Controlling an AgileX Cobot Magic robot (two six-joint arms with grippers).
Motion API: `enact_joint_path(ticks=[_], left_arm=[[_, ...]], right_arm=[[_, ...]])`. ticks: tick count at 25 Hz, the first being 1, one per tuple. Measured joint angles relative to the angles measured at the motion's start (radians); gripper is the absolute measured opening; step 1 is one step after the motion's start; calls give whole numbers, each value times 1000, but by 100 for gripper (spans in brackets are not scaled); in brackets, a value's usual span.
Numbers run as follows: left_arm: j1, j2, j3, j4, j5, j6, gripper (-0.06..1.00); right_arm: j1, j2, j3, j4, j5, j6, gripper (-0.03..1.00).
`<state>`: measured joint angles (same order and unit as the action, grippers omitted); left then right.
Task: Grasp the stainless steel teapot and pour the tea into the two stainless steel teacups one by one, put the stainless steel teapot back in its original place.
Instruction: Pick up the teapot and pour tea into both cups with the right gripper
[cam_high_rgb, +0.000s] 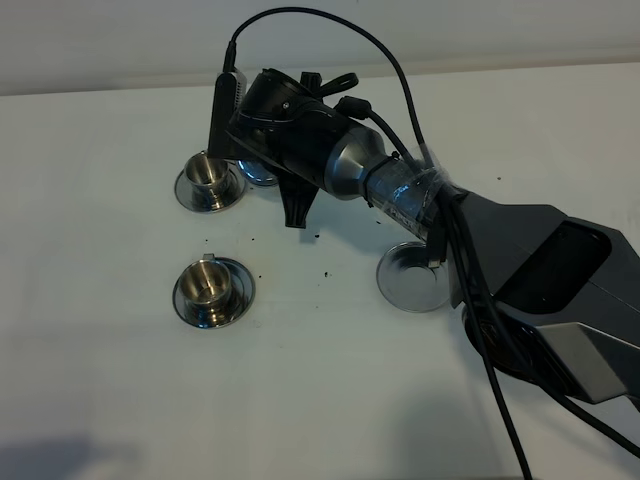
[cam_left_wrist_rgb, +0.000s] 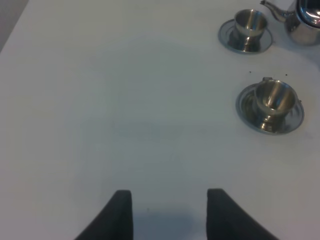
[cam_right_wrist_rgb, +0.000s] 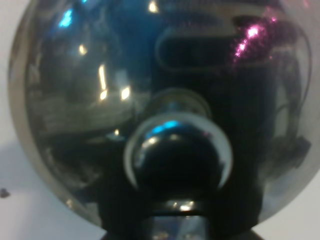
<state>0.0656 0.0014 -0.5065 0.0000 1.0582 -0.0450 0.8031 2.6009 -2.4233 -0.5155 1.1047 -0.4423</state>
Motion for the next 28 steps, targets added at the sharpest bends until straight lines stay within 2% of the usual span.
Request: enact_joint_path(ticks=[6,13,28], left_arm=[[0,0,0,0,0,0,38],[0,0,0,0,0,0,38],[0,0,0,0,0,0,38]], right_arm=[[7,2,0,-89,-13,-16,18],[8,2,0,-118,-46,-39,18],[30,15,0,-189,-47,-75,18]])
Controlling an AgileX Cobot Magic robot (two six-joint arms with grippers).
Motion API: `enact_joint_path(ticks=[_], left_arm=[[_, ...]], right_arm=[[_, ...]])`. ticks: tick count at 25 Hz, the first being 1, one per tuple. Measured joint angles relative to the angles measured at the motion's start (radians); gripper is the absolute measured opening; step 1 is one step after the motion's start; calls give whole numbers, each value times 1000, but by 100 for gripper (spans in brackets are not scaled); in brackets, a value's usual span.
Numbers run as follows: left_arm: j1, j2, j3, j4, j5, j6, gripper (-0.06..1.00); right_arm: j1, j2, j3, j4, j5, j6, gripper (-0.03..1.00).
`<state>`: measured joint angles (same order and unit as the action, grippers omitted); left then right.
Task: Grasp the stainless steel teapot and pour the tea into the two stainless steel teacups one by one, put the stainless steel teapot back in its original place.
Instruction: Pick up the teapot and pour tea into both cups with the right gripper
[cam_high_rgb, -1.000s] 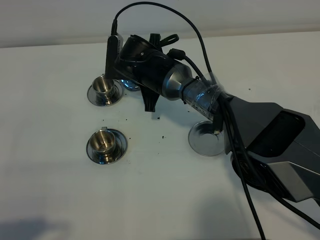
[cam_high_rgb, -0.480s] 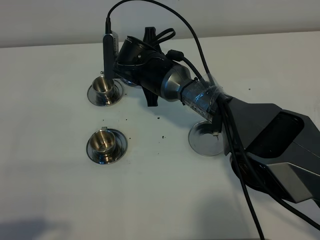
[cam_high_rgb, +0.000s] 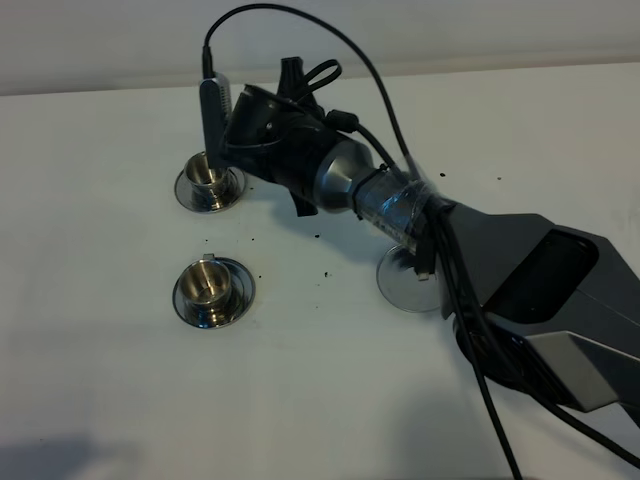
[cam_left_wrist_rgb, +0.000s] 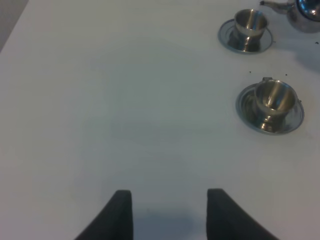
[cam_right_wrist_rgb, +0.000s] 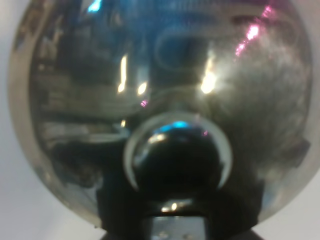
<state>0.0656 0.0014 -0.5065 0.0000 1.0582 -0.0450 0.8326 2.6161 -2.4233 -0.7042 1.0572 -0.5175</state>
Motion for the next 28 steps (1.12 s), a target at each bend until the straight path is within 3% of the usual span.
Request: enact_joint_path(ticks=[28], left_arm=[[0,0,0,0,0,0,38]], right_arm=[[9,38,0,-122,-41,-46,18]])
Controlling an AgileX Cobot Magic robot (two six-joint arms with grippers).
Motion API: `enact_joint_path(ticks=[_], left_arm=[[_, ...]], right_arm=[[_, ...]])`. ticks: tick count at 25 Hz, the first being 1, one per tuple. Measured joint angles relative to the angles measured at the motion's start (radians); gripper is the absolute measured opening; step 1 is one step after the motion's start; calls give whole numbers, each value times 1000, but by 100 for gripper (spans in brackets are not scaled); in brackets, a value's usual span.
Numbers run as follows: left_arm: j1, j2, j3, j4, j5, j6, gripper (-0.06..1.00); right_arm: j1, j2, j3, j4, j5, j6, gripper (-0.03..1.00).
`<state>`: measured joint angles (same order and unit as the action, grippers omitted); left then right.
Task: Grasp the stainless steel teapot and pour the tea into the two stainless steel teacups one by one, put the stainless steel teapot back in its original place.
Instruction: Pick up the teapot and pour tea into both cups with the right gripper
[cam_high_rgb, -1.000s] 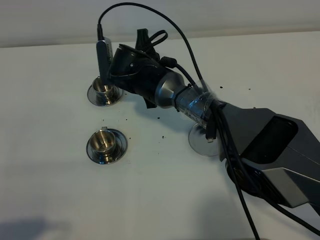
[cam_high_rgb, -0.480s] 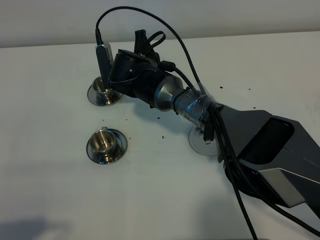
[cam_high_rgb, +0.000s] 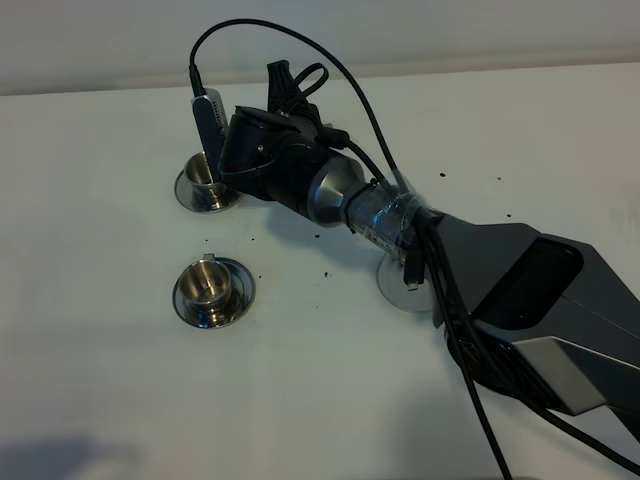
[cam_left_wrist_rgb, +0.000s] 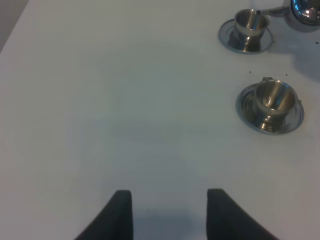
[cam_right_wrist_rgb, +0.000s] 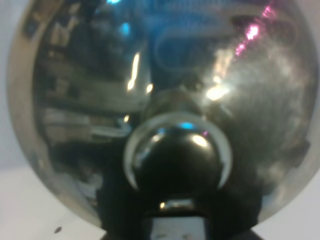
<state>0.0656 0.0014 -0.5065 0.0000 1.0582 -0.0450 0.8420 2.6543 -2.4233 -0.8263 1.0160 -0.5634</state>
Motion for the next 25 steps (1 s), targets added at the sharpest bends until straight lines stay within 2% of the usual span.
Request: enact_joint_path(ticks=[10,25], left_arm=[[0,0,0,0,0,1,38],[0,0,0,0,0,2,38]], right_arm=[[0,2,0,-48,-41,-9,18],[-7,9,0,-135,-46,-104,18]])
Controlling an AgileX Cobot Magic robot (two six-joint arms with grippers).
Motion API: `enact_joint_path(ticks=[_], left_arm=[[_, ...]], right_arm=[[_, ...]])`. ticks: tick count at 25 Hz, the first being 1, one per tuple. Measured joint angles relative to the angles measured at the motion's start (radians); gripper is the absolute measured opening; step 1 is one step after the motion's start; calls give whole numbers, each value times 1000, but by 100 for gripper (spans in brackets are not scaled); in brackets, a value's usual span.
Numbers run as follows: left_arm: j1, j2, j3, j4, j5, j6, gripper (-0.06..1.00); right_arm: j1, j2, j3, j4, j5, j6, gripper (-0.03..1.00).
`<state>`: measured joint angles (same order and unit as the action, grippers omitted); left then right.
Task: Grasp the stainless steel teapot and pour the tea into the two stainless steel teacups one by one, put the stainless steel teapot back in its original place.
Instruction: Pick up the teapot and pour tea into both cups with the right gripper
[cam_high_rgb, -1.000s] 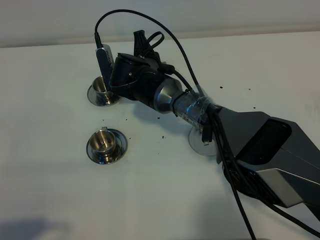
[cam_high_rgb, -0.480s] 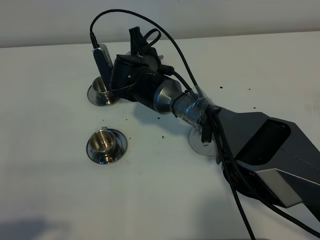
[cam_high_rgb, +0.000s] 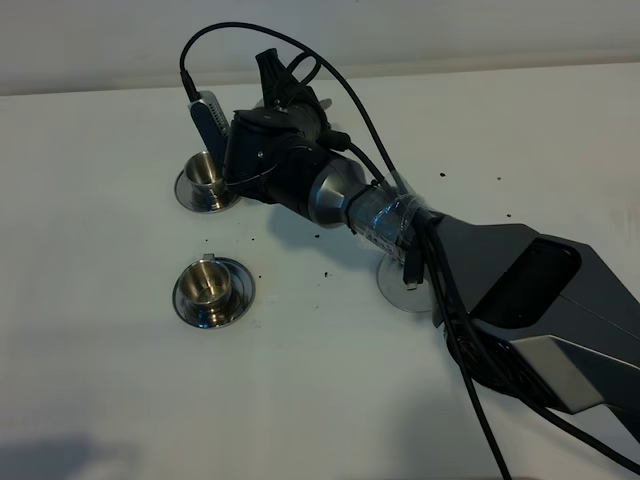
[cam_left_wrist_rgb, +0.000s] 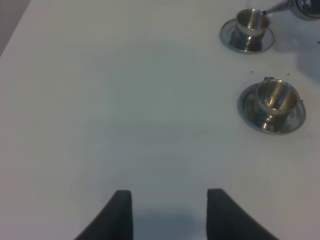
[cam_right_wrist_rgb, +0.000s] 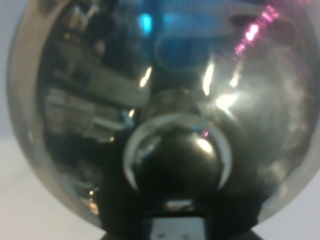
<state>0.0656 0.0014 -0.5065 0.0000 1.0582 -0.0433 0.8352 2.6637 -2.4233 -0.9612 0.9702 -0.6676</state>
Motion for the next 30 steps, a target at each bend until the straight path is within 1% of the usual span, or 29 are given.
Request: enact_joint_path(ticks=[3,9,17,24,30], left_arm=[[0,0,0,0,0,0,38],[0,0,0,0,0,1,38],[0,0,0,0,0,1,38],[0,0,0,0,0,1,38],[0,0,0,0,0,1,38]], right_arm=[[-1,0,0,-1,1,-37,18],[-2,0,0,-25,-6,-54,18],[-2,0,0,-53,-45,-55,18],[-2,0,0,-98,-45,-58,18],[-2,0,0,-106,-53,-58,18]])
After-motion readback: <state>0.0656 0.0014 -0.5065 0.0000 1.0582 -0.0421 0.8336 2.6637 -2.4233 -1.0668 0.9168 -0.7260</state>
